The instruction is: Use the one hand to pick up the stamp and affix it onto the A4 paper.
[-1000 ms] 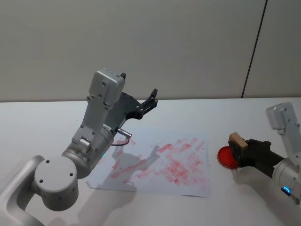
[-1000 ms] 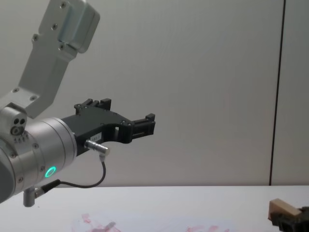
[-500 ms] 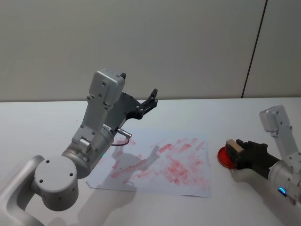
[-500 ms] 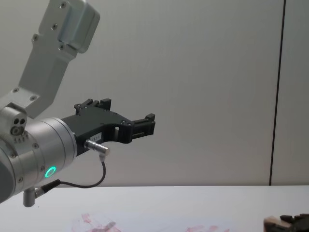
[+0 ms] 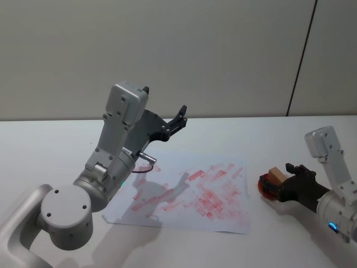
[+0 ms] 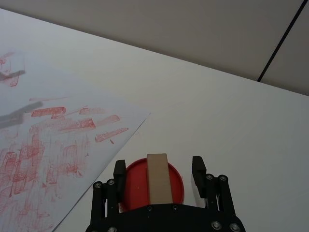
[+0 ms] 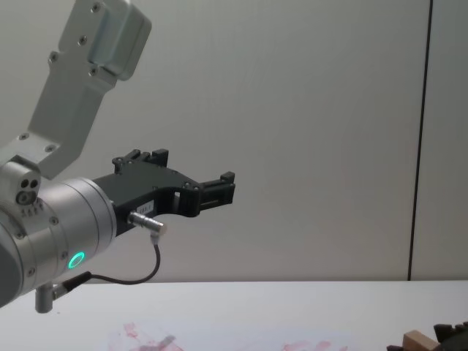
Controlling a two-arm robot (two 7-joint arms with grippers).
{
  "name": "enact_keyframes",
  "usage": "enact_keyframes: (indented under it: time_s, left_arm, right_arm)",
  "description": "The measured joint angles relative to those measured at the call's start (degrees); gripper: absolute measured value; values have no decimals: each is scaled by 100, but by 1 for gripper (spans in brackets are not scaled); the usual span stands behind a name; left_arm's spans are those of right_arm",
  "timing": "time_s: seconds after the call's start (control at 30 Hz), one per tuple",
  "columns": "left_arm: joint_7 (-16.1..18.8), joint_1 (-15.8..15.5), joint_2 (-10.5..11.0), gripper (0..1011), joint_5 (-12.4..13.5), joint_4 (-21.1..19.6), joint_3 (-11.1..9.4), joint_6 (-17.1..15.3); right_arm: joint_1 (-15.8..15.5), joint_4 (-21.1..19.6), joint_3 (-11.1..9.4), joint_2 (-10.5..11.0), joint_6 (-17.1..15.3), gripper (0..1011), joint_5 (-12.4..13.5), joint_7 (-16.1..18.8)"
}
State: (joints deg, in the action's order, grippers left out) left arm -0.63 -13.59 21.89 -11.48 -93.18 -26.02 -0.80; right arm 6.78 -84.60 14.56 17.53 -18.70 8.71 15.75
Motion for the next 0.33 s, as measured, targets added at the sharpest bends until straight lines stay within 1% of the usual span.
enact_keyframes:
  time_s: [0.03, 0.07, 0.2, 0.27, 0.33]
  left_arm:
    - [0, 0, 0, 1001, 0, 0, 0, 0]
    - [0, 0, 0, 1002, 0, 0, 0, 0]
    - [0, 0, 0, 1001, 0, 0, 0, 0]
    - [0, 0, 0, 1002, 0, 0, 0, 0]
    - [0, 0, 0, 1001, 0, 0, 0, 0]
  right_arm:
    - [4, 7, 1, -2, 1, 810, -4, 1]
    - [5, 9, 1, -3, 2, 865, -6, 1]
    - [10, 20, 3, -5, 3, 960, -15, 3]
    - [13, 26, 5, -6, 5, 1000, -18, 3]
    - [14, 28, 6, -7, 5, 1001, -19, 3]
